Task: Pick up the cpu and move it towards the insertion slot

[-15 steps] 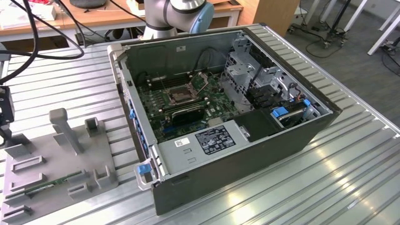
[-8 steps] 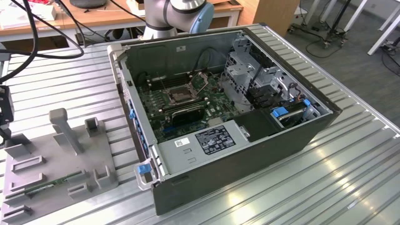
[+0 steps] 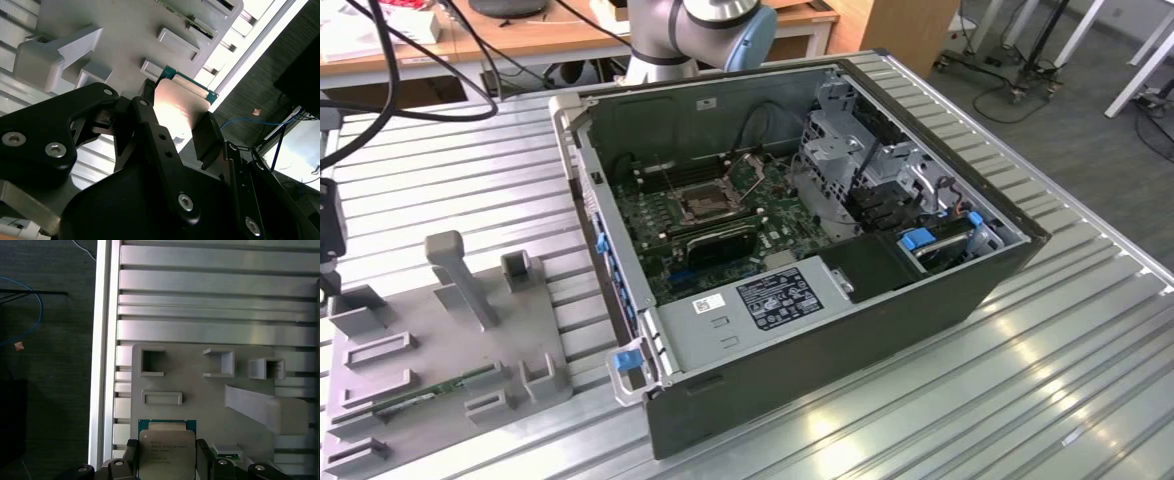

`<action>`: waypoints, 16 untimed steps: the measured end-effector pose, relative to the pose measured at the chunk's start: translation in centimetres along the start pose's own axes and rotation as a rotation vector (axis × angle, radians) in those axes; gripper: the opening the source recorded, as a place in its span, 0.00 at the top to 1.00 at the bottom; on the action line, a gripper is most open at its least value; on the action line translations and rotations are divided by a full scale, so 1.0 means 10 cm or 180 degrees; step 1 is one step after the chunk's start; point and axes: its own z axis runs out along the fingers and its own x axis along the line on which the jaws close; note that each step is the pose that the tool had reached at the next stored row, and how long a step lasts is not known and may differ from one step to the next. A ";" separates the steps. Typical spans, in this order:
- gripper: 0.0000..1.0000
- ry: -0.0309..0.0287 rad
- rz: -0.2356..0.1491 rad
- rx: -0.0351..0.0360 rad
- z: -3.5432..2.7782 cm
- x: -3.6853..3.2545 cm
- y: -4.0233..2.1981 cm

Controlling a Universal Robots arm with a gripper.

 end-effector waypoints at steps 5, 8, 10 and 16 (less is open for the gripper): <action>0.45 -0.0001 0.0000 -0.0001 -0.024 0.000 0.001; 0.45 0.0000 0.0000 0.0000 -0.028 0.000 0.001; 0.45 0.0000 0.0000 0.0000 -0.028 0.000 0.001; 0.45 0.0001 0.0000 0.0000 -0.048 0.000 0.001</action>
